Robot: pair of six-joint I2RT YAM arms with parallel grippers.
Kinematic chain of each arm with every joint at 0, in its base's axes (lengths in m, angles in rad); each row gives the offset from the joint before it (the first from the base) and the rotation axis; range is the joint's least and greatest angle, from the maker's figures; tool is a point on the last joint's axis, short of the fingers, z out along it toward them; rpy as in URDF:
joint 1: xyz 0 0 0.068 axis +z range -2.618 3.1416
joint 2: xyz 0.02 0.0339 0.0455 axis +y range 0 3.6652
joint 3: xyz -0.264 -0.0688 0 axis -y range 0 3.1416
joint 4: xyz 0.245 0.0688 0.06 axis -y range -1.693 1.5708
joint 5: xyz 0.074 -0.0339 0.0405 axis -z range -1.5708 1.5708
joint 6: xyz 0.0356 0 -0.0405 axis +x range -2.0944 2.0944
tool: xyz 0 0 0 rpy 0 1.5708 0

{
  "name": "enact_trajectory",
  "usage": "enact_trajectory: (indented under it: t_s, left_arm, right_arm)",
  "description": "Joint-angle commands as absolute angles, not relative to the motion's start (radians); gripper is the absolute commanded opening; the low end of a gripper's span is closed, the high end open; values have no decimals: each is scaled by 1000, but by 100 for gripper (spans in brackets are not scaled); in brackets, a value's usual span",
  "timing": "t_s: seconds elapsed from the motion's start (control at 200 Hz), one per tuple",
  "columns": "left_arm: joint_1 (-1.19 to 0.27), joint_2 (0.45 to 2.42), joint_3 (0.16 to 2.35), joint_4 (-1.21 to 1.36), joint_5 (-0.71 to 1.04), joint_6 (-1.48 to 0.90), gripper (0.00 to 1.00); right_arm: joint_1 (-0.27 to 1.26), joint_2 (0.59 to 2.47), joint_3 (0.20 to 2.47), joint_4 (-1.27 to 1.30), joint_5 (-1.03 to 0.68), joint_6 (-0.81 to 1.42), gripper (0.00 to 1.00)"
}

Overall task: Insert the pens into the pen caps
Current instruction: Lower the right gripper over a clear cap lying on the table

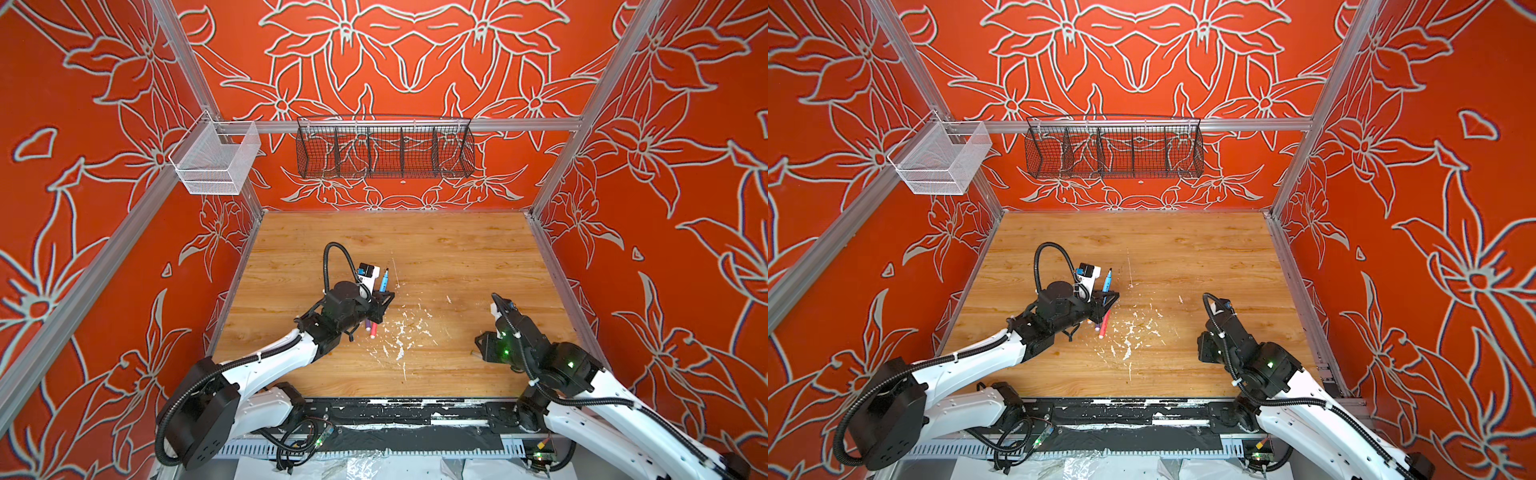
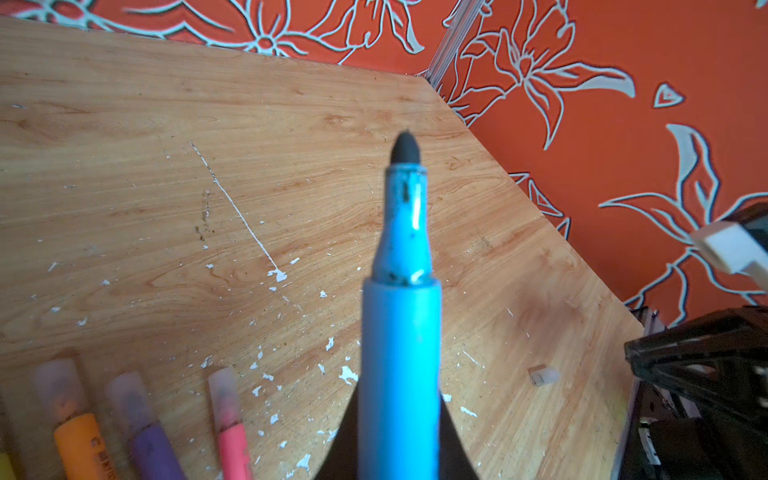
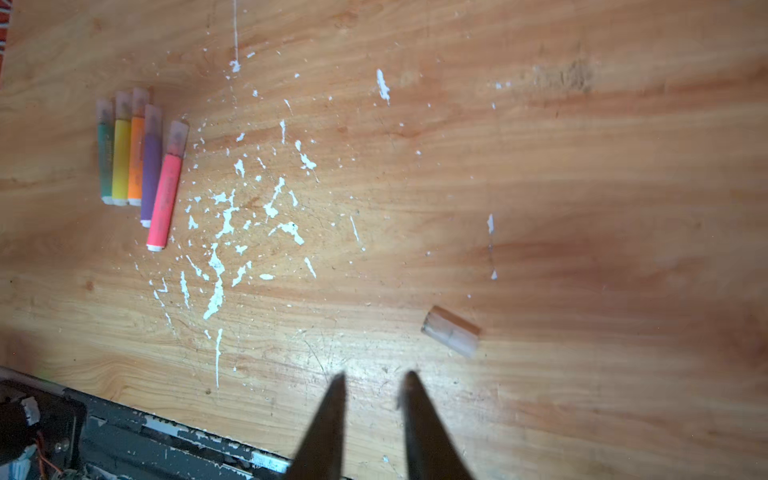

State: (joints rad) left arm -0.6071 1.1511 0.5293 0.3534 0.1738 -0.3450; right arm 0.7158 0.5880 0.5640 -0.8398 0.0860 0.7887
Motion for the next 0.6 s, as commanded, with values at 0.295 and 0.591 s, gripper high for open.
enact_trajectory:
  t_s: [0.295,0.591]
  left_arm:
    - [-605,1109,505,394,204,-341,0]
    - [-605,1099,500,397,208,-335,0]
  right_arm:
    - [723,642,413,-862,36,883,0]
    - [722,706,346,-753,92,910,0]
